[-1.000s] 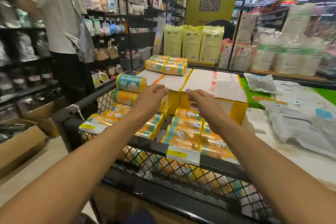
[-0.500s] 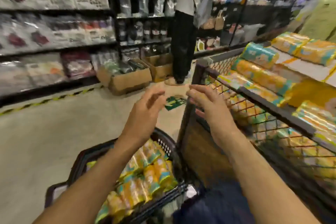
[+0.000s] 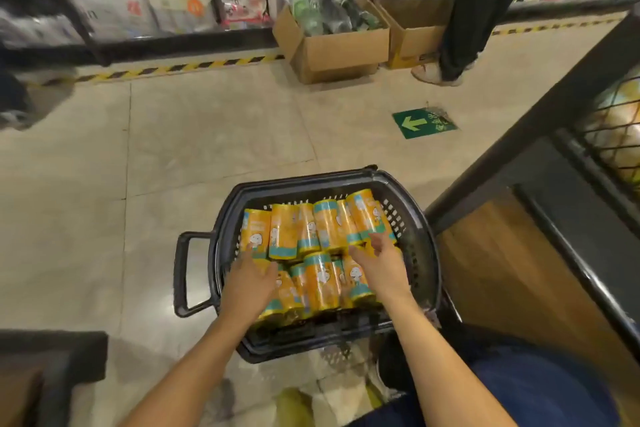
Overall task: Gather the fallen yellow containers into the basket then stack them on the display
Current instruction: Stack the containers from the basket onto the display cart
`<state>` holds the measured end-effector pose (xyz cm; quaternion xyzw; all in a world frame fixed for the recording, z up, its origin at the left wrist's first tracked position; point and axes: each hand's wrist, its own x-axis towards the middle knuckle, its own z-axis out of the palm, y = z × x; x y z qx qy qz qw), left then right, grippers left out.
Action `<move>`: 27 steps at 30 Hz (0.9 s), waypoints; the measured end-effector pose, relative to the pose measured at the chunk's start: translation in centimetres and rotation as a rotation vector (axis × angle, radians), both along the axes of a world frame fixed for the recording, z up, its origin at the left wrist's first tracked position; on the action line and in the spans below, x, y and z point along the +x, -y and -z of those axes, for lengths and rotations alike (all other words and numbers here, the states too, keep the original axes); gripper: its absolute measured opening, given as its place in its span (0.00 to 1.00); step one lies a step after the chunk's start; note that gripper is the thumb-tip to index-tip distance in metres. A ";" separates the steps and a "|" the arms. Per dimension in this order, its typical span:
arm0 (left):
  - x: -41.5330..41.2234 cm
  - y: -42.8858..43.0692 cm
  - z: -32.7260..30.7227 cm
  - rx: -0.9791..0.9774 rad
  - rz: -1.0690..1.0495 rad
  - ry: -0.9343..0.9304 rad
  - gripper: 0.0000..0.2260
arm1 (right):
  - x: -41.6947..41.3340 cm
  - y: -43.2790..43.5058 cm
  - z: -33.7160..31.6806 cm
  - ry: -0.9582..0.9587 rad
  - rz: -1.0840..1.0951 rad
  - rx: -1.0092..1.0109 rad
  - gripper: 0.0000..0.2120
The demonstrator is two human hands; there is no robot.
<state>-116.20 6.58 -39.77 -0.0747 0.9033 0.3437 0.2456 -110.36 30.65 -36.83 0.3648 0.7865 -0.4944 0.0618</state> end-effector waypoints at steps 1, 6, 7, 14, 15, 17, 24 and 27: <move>0.4 0.5 1.3 -0.071 0.006 -0.006 0.30 | 0.0 -0.3 1.2 0.040 0.008 0.038 0.33; 1.0 -1.3 3.0 -0.240 0.071 -0.023 0.30 | -0.1 -3.2 4.7 0.214 0.034 0.257 0.34; 0.9 -1.7 3.5 -0.254 0.072 -0.018 0.33 | 0.0 -3.7 5.2 0.228 0.031 0.277 0.35; 0.5 -3.1 4.4 -0.437 0.157 -0.013 0.50 | 1.3 -5.9 8.9 0.369 0.030 0.217 0.40; 0.2 -3.1 4.5 -0.450 0.172 -0.017 0.50 | 1.2 -5.8 9.0 0.388 0.019 0.229 0.40; -0.3 -2.8 4.9 -0.459 0.172 -0.017 0.51 | 0.9 -5.6 9.2 0.407 -0.010 0.285 0.40; -0.1 -2.9 4.0 -0.064 -0.151 0.110 0.35 | 0.7 -5.7 8.1 0.251 0.331 -0.299 0.26; 0.0 -4.7 1.6 0.298 -0.276 0.193 0.23 | 1.4 -6.4 6.2 0.117 0.373 -0.481 0.37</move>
